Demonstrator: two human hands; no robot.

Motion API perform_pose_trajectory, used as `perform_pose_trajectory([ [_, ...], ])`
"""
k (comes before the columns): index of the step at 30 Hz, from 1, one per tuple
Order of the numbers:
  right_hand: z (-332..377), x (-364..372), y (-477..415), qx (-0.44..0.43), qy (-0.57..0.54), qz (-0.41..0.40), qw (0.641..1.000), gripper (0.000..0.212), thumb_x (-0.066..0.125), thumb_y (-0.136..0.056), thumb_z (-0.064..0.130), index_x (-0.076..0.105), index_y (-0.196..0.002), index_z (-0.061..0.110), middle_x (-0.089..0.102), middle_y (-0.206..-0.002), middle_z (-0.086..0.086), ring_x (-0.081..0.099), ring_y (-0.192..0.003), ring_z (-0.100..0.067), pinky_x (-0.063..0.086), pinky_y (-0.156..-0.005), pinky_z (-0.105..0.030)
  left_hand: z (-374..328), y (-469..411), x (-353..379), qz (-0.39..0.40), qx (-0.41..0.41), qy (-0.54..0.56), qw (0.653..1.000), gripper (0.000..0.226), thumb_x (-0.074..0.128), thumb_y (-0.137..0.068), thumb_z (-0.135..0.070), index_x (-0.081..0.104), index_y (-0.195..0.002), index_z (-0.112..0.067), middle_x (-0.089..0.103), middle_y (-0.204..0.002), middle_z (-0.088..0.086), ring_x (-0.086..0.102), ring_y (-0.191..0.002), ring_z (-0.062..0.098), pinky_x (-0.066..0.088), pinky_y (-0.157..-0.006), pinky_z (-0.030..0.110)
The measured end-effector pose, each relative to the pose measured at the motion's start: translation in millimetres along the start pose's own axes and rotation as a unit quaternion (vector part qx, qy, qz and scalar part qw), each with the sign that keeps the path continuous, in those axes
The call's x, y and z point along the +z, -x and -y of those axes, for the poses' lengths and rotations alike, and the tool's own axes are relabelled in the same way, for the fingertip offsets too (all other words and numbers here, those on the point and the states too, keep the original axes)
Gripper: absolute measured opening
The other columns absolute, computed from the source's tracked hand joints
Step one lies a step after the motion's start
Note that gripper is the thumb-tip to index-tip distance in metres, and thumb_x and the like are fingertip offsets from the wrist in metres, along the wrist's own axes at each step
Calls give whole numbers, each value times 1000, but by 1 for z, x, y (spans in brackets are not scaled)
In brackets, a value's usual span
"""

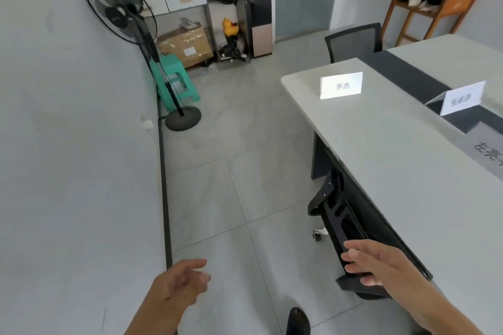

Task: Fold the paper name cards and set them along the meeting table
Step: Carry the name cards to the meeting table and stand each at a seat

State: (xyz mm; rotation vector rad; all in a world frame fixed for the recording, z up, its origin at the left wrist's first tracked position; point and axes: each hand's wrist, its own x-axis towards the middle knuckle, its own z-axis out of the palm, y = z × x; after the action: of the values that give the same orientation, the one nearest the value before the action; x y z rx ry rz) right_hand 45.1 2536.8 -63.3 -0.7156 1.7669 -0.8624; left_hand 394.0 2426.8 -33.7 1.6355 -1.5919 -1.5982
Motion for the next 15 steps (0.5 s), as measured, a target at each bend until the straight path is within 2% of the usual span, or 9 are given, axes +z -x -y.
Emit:
perform_pose_trajectory([
  [2,37,0,-41,-15,7,8,1000,20,61,-91,22,67,-110,23,77,-98,2,73,-87,-9,55,-81,-33,-23,-35,-9,-12,18,5,1000,33,76,-70,-42,69,-97,-23,75,-89,6,71,-84,20,53,-76,30],
  [5,89,4,-93,-30,13,26,999,20,61,-91,23,67,-110,22,76,-99,-2,72,-89,-13,54,-84,-36,-45,-81,-22,-9,11,13,1000,26,70,-75,-38,69,-98,-26,76,-90,1,71,-89,19,52,-80,30],
  [8,130,10,-145,-34,4,31,999,19,61,-91,22,67,-109,22,76,-101,-3,73,-87,-12,55,-80,-32,-60,-137,-41,21,-7,-5,1000,43,73,-62,-56,69,-97,-30,76,-93,-3,71,-91,16,51,-80,28],
  [11,157,16,-203,-25,2,11,1000,19,61,-91,23,68,-108,24,77,-97,2,73,-86,-8,55,-77,-29,-76,-208,-68,44,-20,-22,999,46,74,-62,-57,68,-99,-31,76,-93,-7,71,-93,16,50,-82,29],
  [13,173,22,-238,-17,-8,-14,1000,17,61,-91,23,68,-107,24,77,-94,4,73,-85,-7,55,-80,-32,-91,-260,-87,39,-11,-30,999,61,75,-48,-68,69,-96,-32,76,-92,-4,71,-89,14,51,-79,30],
  [14,181,24,-254,-13,-16,-26,999,17,61,-91,23,69,-106,24,78,-94,4,73,-84,-8,54,-82,-34,-101,-288,-97,35,-8,-32,999,58,76,-49,-65,69,-95,-32,76,-90,-3,71,-87,15,52,-79,31],
  [15,191,26,-269,-8,-23,-38,999,17,61,-91,23,69,-107,23,78,-93,5,73,-84,-8,54,-83,-35,-114,-314,-105,35,-4,-37,999,44,77,-60,-56,69,-95,-31,76,-89,-3,71,-89,17,52,-80,33],
])
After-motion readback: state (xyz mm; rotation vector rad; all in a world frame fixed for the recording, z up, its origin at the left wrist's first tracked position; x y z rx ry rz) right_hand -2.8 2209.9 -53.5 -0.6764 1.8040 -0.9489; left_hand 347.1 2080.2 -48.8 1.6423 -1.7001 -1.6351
